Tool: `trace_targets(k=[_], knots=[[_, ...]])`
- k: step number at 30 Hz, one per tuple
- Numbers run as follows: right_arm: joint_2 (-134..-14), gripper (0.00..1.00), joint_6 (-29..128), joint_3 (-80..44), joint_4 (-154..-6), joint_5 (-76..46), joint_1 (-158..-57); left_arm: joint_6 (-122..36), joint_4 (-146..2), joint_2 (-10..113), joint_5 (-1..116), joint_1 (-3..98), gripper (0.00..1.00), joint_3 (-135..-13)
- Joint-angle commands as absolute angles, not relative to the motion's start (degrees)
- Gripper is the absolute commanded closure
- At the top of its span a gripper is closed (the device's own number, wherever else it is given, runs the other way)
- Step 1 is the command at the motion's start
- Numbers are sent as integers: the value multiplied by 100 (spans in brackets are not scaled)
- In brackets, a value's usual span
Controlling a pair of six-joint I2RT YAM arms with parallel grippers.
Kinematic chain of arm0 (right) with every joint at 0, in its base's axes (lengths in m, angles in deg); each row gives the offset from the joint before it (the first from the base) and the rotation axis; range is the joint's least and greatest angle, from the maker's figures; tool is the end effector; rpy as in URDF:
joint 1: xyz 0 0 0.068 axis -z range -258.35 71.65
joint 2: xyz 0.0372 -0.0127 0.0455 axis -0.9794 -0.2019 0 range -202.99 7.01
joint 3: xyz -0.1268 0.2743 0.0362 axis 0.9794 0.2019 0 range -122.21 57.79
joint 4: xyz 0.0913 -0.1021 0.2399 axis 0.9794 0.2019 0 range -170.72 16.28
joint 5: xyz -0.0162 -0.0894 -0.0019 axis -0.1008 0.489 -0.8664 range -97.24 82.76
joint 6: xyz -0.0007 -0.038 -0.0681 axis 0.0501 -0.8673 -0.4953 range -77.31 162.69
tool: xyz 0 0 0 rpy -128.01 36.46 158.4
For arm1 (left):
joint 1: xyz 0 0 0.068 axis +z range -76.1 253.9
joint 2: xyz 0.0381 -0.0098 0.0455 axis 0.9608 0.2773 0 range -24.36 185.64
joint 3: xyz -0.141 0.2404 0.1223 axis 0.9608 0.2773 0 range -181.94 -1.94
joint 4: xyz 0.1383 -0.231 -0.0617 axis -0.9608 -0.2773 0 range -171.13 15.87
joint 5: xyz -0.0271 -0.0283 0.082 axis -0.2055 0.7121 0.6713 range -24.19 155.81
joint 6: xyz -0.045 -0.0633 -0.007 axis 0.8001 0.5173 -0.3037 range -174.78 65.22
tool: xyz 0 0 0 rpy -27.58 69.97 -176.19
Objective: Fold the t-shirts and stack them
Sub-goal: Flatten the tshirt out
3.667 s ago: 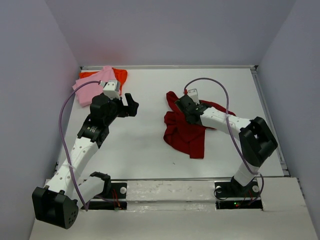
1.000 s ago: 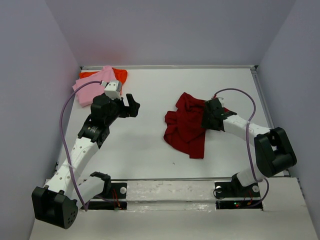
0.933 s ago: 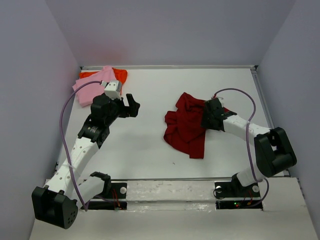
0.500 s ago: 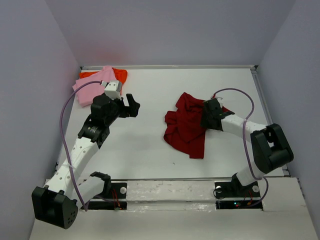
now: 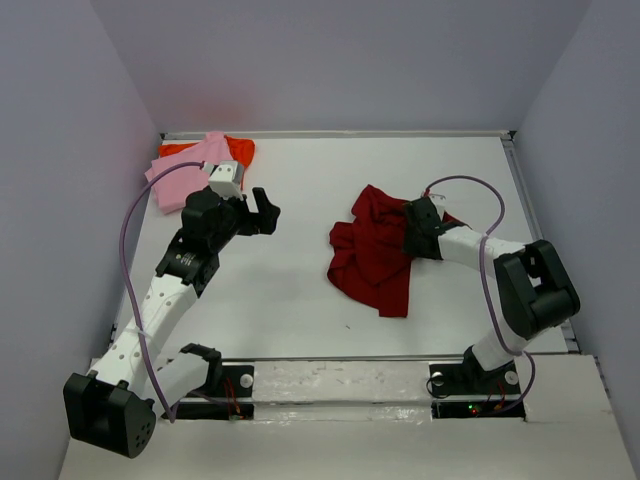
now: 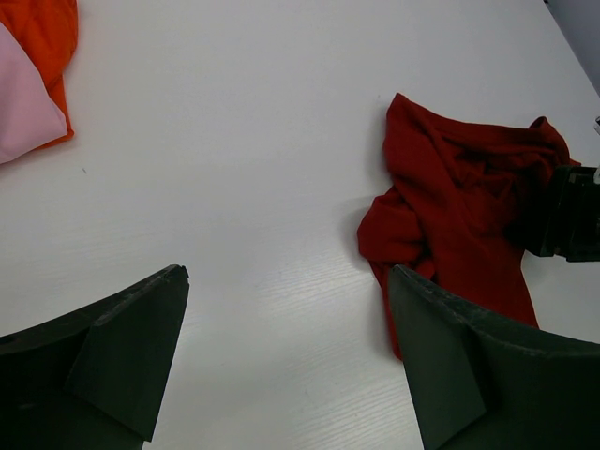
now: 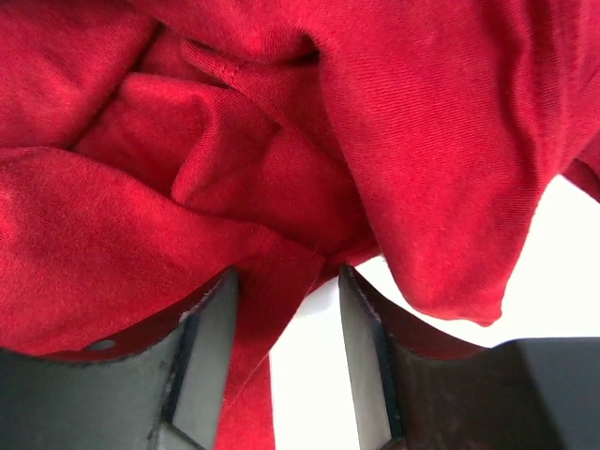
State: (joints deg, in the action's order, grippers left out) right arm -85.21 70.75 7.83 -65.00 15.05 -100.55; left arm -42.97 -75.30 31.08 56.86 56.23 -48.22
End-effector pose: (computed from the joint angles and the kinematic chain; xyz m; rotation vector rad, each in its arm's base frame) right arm 0.3212 0.1038 0.1637 0.2661 2.4637 -0.1399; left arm 0.2410 -0.0877 0.3503 0.2062 1.7649 -0.5105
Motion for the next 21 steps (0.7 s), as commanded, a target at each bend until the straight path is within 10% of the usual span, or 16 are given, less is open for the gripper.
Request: trace_targets(k=[1, 17, 21], knots=[[-8650, 54, 7064, 593, -6684, 1632, -10094, -4353, -7404, 3066, 5649, 5571, 3, -4870], [-8624, 98, 6976, 567, -6772, 1579, -10094, -4371, -7404, 3066, 5667, 5544, 3, -4870], [-8632, 89, 6906, 514, -6702, 1562, -10094, -4371, -7404, 3084, 5658, 5544, 3, -4870]])
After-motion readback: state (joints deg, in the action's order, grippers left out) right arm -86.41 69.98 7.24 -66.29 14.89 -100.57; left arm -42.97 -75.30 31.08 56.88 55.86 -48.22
